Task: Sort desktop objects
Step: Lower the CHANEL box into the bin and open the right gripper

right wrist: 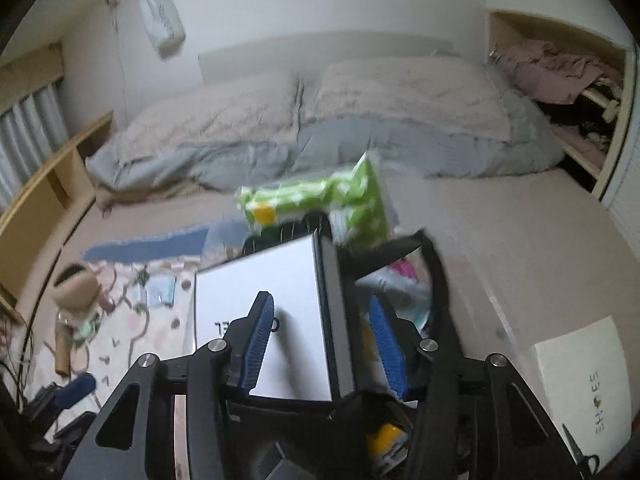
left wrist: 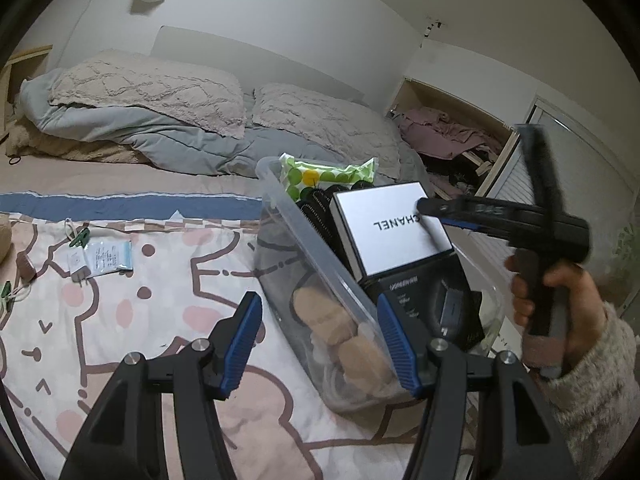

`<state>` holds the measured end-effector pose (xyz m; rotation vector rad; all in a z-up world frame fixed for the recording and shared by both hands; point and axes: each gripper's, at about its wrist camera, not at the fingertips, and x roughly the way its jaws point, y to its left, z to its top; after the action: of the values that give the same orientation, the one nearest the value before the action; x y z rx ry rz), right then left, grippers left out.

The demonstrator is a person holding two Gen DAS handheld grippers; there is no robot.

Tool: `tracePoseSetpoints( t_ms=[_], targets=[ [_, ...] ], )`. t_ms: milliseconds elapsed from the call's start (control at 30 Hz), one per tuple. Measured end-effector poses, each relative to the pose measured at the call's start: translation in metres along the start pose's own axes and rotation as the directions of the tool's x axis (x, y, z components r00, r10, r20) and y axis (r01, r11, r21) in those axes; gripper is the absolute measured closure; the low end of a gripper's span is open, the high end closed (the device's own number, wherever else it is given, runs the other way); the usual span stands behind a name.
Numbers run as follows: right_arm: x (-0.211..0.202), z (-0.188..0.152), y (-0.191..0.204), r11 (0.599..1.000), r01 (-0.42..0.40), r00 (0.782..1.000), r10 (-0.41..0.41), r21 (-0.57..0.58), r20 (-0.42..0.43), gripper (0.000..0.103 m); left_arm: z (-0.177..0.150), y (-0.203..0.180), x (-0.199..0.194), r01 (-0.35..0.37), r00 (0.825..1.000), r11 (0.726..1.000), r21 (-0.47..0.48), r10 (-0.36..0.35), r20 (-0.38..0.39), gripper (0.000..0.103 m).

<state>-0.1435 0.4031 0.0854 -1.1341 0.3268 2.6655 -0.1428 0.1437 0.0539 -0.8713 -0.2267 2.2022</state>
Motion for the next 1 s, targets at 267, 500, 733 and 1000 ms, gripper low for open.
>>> tracePoseSetpoints(
  t_ms=[267, 500, 733, 1000],
  targets=[
    [0.007, 0.000, 0.013, 0.999, -0.026, 1.000, 0.026, -0.027, -0.007, 0.056, -0.010, 0.008, -0.010, 0.021, 1.000, 1.000, -0.010, -0.021, 0.008, 0.043],
    [-0.051, -0.017, -0.022, 0.995, -0.091, 0.987, 0.086, 0.031, 0.136, 0.056, -0.019, 0.015, -0.022, 0.028, 0.999, 1.000, -0.013, -0.027, 0.025, 0.043],
    [-0.050, -0.054, -0.048, 0.999, 0.021, 0.999, -0.021, 0.026, 0.025, 0.056, -0.028, 0.018, -0.036, 0.022, 0.998, 1.000, -0.010, -0.021, 0.053, 0.043],
    [-0.032, -0.058, -0.038, 0.999, 0.032, 0.999, -0.032, -0.012, -0.002, 0.056, -0.037, 0.021, -0.044, 0.002, 0.997, 1.000, -0.007, -0.002, 0.075, 0.043]
  ],
)
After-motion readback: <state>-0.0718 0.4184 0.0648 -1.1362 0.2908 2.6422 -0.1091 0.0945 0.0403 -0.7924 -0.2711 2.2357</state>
